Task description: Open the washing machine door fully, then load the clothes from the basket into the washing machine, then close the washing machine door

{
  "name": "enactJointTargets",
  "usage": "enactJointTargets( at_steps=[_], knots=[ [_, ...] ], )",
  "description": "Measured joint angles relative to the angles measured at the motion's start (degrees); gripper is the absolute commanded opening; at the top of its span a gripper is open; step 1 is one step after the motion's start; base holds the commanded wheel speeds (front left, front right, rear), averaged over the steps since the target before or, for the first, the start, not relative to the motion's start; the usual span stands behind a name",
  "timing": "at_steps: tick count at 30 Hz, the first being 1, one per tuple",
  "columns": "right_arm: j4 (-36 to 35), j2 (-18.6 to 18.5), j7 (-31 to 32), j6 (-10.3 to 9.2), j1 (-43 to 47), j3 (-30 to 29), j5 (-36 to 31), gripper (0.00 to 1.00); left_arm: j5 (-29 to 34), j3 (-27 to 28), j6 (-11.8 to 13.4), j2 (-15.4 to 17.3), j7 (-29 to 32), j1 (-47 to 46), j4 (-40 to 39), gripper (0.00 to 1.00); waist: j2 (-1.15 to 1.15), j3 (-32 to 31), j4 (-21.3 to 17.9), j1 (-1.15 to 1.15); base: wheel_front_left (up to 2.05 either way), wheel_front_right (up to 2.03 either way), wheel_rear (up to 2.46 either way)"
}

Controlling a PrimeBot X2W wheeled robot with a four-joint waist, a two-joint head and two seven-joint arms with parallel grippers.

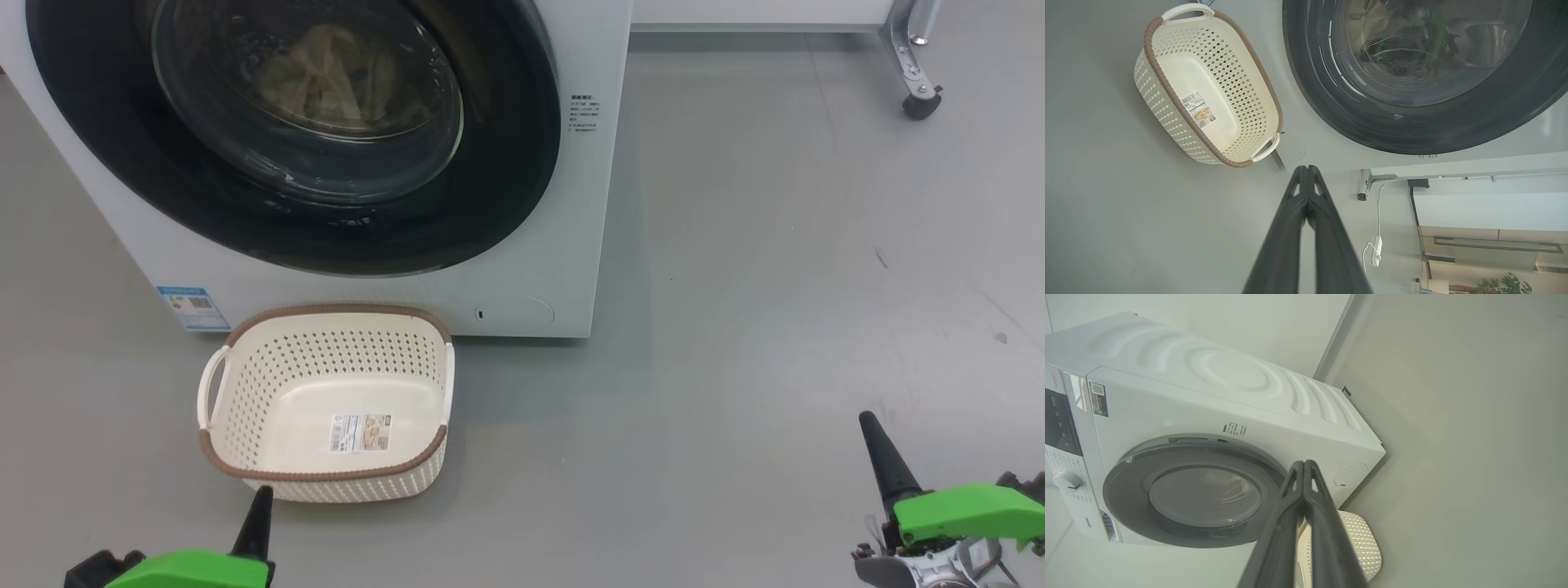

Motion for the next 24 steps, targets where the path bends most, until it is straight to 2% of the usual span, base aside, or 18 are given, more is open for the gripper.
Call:
enactJointTargets(
  at_steps=[24],
  knots=[
    [0.89, -0.36, 2.09, -0.01, -2.94, -1.12, 16.41, 0.00, -14.30, 5.12, -4.36, -1.21, 3.37, -1.25, -0.49, 0.00, 0.00, -0.73, -0.04, 0.00, 0.00, 0.00, 0.00]
  ],
)
